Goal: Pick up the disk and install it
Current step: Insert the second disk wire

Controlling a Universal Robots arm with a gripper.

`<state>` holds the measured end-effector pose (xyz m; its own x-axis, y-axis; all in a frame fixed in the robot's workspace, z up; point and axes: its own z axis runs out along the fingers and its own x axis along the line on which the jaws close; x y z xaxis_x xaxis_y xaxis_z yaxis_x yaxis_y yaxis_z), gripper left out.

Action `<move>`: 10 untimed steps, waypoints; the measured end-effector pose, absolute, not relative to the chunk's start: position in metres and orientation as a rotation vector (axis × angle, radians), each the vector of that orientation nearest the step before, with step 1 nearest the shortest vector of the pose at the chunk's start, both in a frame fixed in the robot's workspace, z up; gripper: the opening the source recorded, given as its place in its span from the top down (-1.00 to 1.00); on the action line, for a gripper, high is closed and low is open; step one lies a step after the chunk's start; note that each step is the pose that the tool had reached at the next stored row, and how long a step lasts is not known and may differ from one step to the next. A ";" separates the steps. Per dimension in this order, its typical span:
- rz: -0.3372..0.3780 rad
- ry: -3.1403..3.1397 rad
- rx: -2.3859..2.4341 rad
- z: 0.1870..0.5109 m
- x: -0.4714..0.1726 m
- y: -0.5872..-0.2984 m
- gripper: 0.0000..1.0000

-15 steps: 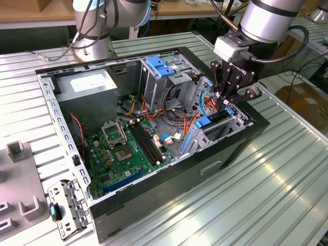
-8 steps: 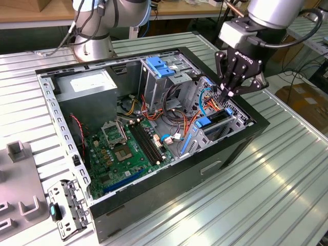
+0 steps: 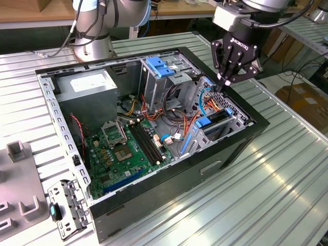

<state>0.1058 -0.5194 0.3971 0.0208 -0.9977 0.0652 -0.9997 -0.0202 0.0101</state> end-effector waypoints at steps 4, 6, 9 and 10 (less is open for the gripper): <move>0.058 -2.153 2.204 0.397 0.107 -0.510 0.79; 0.054 -2.148 2.206 0.397 0.109 -0.506 0.79; 0.054 -2.146 2.207 0.395 0.109 -0.503 0.79; 0.054 -2.145 2.208 0.395 0.109 -0.503 0.79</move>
